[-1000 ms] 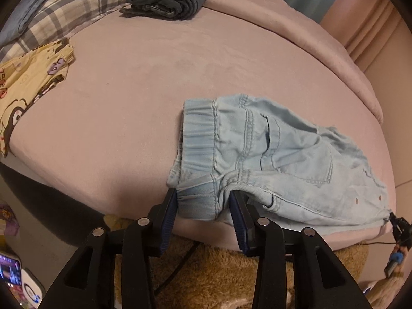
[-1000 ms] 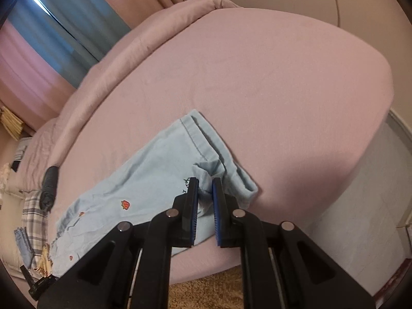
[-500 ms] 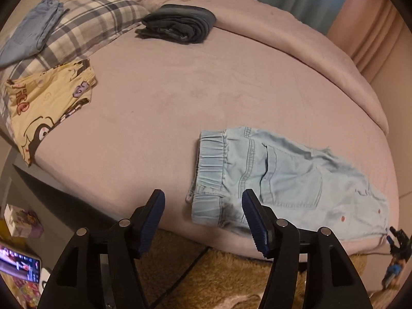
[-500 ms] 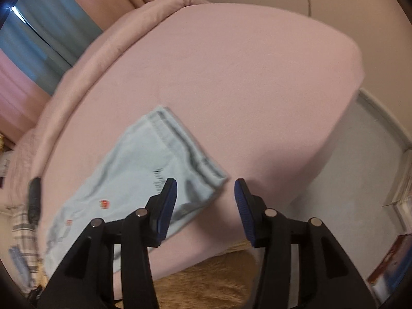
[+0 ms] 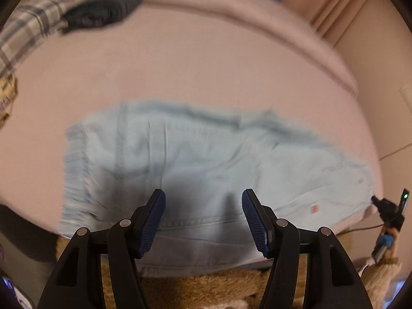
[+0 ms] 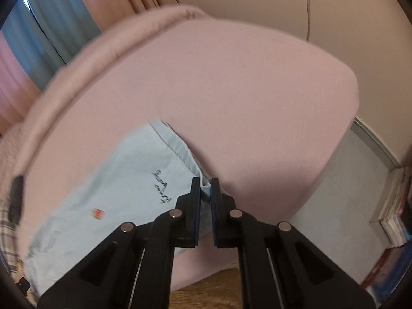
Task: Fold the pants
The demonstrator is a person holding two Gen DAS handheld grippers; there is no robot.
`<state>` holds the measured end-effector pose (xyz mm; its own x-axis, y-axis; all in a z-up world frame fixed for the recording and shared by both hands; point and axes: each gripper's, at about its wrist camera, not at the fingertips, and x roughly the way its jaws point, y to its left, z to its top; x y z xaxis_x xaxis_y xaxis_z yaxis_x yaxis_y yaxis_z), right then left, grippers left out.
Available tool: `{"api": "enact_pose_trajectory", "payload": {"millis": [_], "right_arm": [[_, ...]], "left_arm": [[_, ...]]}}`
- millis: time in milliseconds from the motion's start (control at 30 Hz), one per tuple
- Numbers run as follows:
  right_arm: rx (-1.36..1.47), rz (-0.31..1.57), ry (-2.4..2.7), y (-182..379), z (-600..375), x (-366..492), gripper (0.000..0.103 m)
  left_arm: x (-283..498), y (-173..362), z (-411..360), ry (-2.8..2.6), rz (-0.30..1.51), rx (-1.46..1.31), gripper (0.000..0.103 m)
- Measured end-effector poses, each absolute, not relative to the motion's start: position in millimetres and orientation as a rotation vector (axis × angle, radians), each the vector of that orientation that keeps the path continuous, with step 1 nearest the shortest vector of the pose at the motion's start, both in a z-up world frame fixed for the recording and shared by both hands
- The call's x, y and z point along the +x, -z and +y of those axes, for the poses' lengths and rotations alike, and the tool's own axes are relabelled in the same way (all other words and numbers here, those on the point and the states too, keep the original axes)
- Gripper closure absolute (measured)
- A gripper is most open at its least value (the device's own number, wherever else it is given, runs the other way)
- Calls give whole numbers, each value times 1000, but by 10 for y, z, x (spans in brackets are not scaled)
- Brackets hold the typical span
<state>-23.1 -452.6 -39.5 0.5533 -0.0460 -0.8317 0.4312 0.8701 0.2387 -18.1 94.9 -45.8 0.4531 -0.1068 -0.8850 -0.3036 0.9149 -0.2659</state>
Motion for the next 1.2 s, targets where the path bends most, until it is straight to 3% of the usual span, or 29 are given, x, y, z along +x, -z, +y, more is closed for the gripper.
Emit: {"api": "enact_pose_trajectory", "payload": {"millis": [167, 233, 367, 500, 667, 800, 833, 1200], "right_arm": [[464, 936, 287, 437, -4568, -274, 96], [439, 969, 314, 332, -4506, -241, 87], [336, 915, 323, -35, -4276, -408, 83], [273, 918, 106, -176, -3698, -553, 80], [238, 1012, -217, 75, -2784, -626, 80], [193, 1112, -218, 465, -2560, -546, 88], [183, 1113, -188, 522, -2599, -535, 102], [253, 1076, 70, 523, -3673, -543, 103]], "left_arm": [[-192, 681, 937, -162, 1102, -342, 44], [-177, 681, 953, -160, 1110, -340, 44], [-132, 690, 936, -178, 1115, -338, 44], [-70, 699, 785, -200, 1121, -288, 44], [-29, 695, 799, -200, 1126, -323, 44], [-27, 691, 811, -193, 1122, -323, 44], [-43, 703, 839, -192, 1123, -326, 44], [-88, 697, 951, -185, 1119, -329, 44]]}}
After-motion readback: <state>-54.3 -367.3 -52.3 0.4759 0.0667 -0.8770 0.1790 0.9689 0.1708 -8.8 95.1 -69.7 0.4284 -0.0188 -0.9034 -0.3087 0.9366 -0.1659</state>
